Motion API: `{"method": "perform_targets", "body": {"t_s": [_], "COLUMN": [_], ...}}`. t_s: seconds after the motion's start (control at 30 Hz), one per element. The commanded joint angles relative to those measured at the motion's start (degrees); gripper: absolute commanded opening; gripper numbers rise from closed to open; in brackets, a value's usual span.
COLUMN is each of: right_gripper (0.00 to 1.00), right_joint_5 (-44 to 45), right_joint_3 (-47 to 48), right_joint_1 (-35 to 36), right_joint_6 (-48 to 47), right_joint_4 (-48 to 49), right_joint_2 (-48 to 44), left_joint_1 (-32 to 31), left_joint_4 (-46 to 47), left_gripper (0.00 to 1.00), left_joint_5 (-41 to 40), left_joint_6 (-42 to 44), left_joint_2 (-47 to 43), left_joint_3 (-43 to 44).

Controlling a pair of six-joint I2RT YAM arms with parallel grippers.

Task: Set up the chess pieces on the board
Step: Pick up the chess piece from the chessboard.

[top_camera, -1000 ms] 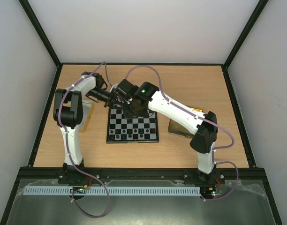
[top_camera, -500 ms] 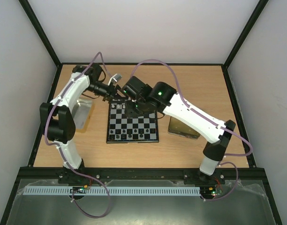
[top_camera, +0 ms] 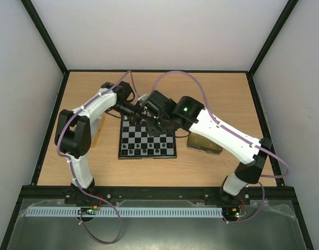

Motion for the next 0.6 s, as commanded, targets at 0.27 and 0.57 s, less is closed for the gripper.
{"method": "perform_targets", "body": {"t_s": [0.27, 0.57], "right_gripper": [0.41, 0.41], "right_joint_5": [1.48, 1.47], "right_joint_3": [-5.53, -7.36], "right_joint_1": [0.35, 0.29], "right_joint_6": [-1.93, -3.39], "right_joint_4": [-0.26, 0.68], "right_joint_2": [-4.08, -3.81], "left_joint_1": [-0.25, -0.94], "left_joint_4": [49.59, 51.40], "left_gripper": [0.61, 0.61], "left_joint_5": [17.85, 17.93], "left_joint_6": [-46.28, -48.08], "left_joint_2": [-10.55, -13.08], "left_joint_3": [-20.97, -23.22]}}
